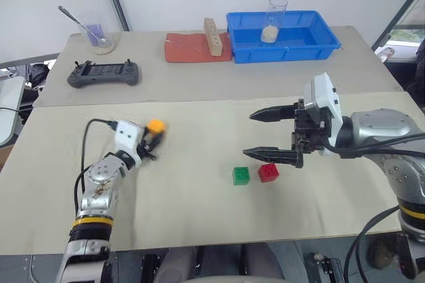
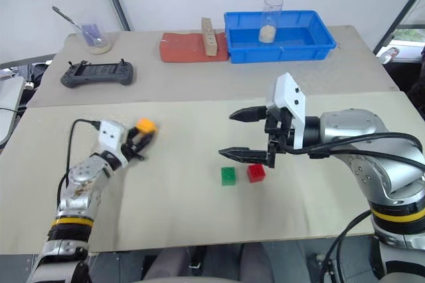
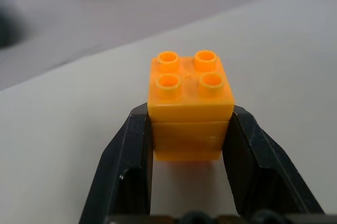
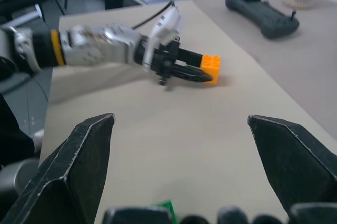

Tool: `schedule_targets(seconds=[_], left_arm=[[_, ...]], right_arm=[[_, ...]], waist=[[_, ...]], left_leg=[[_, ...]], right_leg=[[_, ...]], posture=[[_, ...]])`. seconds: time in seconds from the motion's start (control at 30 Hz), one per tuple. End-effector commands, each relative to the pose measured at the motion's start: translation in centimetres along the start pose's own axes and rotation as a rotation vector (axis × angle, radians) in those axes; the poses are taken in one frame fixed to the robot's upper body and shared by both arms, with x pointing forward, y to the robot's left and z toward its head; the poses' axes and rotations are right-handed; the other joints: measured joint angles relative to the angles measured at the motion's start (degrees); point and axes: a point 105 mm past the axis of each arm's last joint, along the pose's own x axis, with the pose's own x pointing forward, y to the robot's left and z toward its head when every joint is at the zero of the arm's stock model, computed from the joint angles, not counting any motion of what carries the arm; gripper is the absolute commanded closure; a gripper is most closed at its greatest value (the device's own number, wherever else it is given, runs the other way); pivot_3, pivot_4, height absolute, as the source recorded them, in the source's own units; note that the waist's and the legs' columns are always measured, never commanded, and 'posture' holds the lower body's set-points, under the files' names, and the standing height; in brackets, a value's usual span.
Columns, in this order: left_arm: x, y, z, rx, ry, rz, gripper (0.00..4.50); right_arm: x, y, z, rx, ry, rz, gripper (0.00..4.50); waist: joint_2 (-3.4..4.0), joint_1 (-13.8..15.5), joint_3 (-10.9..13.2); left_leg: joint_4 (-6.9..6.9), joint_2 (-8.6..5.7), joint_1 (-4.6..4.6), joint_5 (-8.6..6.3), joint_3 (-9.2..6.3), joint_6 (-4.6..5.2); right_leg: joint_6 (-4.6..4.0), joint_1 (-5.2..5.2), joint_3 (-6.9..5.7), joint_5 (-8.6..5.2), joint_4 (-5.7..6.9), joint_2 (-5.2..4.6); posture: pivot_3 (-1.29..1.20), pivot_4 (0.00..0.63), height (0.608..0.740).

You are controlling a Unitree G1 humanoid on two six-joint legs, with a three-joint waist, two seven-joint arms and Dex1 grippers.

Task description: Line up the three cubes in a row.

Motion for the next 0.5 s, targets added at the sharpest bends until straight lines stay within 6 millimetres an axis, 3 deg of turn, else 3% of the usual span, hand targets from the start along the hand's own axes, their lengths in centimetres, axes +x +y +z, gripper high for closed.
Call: schedule_targets(seconds=[0.03, 0.1, 0.27, 0.5], left_arm=[[-1.1, -5.2, 2.6, 0.093, -0.039, -0.407, 3.18], [-1.6, -7.5, 2.8, 0.128, -0.032, -0.581, 3.18], [-0.8, -10.4, 2.5, 0.182, -0.035, -0.799, 3.18], [1.4, -11.5, 1.4, 0.196, -0.042, -0.847, 3.18]], right_arm=[[-1.5, 0.6, -0.1, -0.071, 0.032, -0.002, 0.00], [-1.9, 1.2, -1.2, -0.066, 0.070, 0.014, 0.00], [-2.4, 1.5, -2.8, -0.043, 0.088, 0.002, 0.00], [-3.1, 1.5, -3.6, -0.034, 0.086, -0.037, 0.00]], waist=[[0.01, -0.1, 0.0], [0.03, -0.1, 0.0], [0.05, -0.1, 0.0], [0.01, -0.3, 0.0]], left_leg=[[-0.02, 0.01, 0.01, 0.00, 0.00, 0.00], [-0.03, 0.03, 0.02, 0.00, 0.00, 0.00], [-0.03, 0.03, 0.06, 0.00, 0.00, 0.01], [0.00, 0.01, 0.05, 0.01, 0.01, 0.03]], right_leg=[[0.00, -0.01, 0.03, 0.00, -0.01, -0.01], [-0.01, 0.01, 0.02, 0.00, -0.04, -0.01], [-0.01, 0.07, 0.04, 0.00, -0.09, -0.03], [0.00, 0.07, 0.00, 0.00, -0.05, 0.01]], posture=[[0.00, 0.150, 0.740], [0.00, 0.150, 0.740], [0.00, 0.150, 0.740], [0.00, 0.150, 0.740]])
